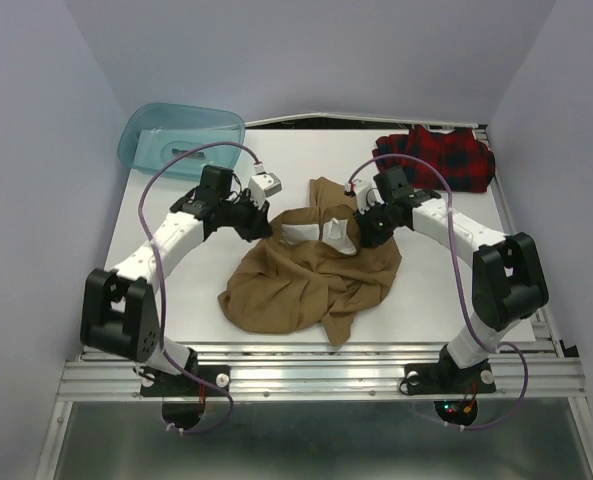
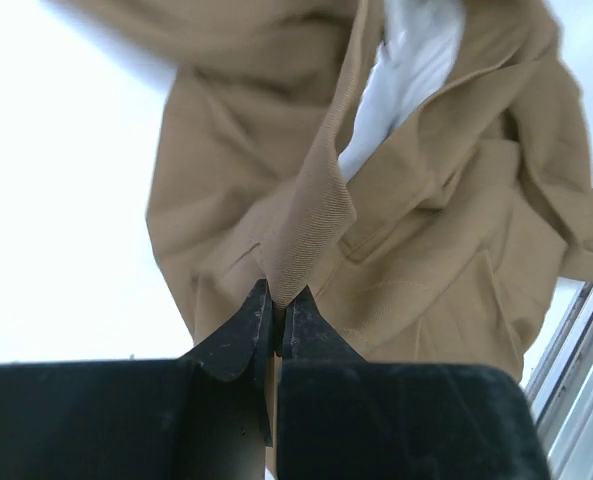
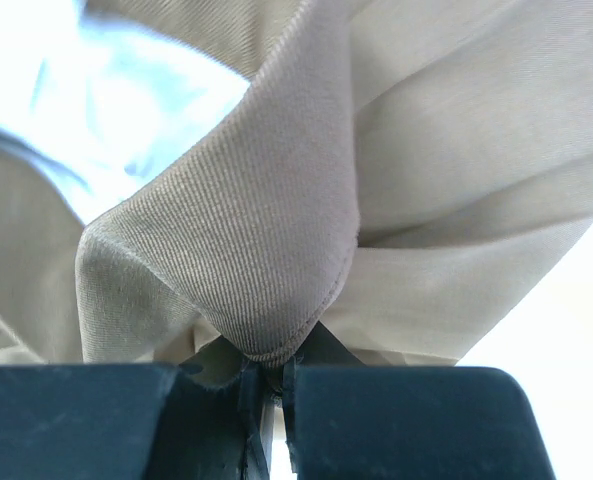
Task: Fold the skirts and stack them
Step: Flatten the skirt out
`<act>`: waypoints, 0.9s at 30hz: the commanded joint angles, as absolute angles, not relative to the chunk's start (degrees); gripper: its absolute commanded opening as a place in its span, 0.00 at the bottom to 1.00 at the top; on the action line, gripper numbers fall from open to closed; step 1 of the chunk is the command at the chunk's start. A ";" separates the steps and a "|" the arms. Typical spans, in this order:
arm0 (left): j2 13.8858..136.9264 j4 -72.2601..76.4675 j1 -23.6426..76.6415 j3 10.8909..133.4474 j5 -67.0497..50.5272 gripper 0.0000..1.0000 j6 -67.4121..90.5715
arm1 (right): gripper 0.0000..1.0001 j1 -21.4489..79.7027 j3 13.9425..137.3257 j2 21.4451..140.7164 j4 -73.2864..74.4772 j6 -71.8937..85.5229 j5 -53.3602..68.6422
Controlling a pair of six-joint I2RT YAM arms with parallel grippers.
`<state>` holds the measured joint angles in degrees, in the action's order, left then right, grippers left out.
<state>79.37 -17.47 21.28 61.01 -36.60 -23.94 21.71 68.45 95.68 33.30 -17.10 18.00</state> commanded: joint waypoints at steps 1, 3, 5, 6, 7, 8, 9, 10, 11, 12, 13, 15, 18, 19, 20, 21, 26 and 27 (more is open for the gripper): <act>88.22 -21.79 15.48 65.64 -48.33 0.00 -20.83 | 0.01 21.53 67.06 94.74 35.95 -21.27 17.67; 93.85 -25.91 12.33 68.36 -51.50 0.00 -22.93 | 0.01 21.53 66.71 94.92 35.86 -21.45 16.70; 96.58 -27.68 10.90 68.82 -51.16 0.00 -24.42 | 0.01 21.53 66.19 95.10 35.77 -21.71 16.00; 97.11 -27.95 10.03 68.64 -49.15 0.00 -24.96 | 0.01 21.53 66.09 95.10 35.68 -21.80 15.21; 97.29 -27.95 9.67 68.29 -48.26 0.00 -25.40 | 0.01 21.53 65.92 95.18 35.68 -21.80 15.12; 97.38 -27.69 9.32 67.86 -47.21 0.02 -25.40 | 0.01 21.53 65.92 95.27 35.68 -21.71 15.03; 97.12 -26.99 9.06 67.33 -44.94 0.13 -25.40 | 0.01 21.53 65.92 95.27 35.77 -21.36 15.20; 96.60 -26.55 9.05 67.06 -43.78 0.20 -25.57 | 0.01 21.53 66.09 95.27 35.77 -21.01 15.38; 94.76 -25.50 9.05 66.71 -42.12 0.31 -25.92 | 0.03 21.53 66.88 95.36 35.77 -20.22 16.08; 93.53 -25.14 9.05 66.88 -41.49 0.36 -26.28 | 0.05 21.53 67.49 95.36 36.21 -19.87 16.52; 92.38 -25.22 9.14 67.23 -40.88 0.40 -26.89 | 0.07 21.53 68.11 95.45 36.47 -19.52 17.05; 89.23 -27.14 9.32 70.03 -39.21 0.49 -28.38 | 0.21 21.53 70.21 95.54 37.09 -18.29 18.71; 86.23 -32.51 9.75 75.40 -37.36 0.54 -33.04 | 0.58 21.53 72.59 95.63 38.32 -16.88 20.04; 85.61 -33.74 10.02 76.63 -36.57 0.55 -34.96 | 0.61 21.53 74.34 95.19 39.02 -16.53 20.04; 84.65 -35.93 10.37 77.68 -35.78 0.55 -35.76 | 0.63 21.53 75.05 94.84 39.20 -16.18 19.95; 84.03 -37.25 11.07 79.61 -34.81 0.55 -36.73 | 0.64 21.53 75.84 94.31 39.37 -15.56 18.99; 79.64 -37.97 18.44 79.90 -24.71 0.55 -37.80 | 0.66 21.53 80.06 90.62 42.36 -15.99 13.63; 77.80 -36.92 20.02 78.24 -22.17 0.55 -37.79 | 0.66 21.53 80.59 89.05 42.80 -17.30 14.06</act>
<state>81.89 -34.26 14.61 79.35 -30.50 -35.35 21.71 76.58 94.96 39.92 -16.47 16.49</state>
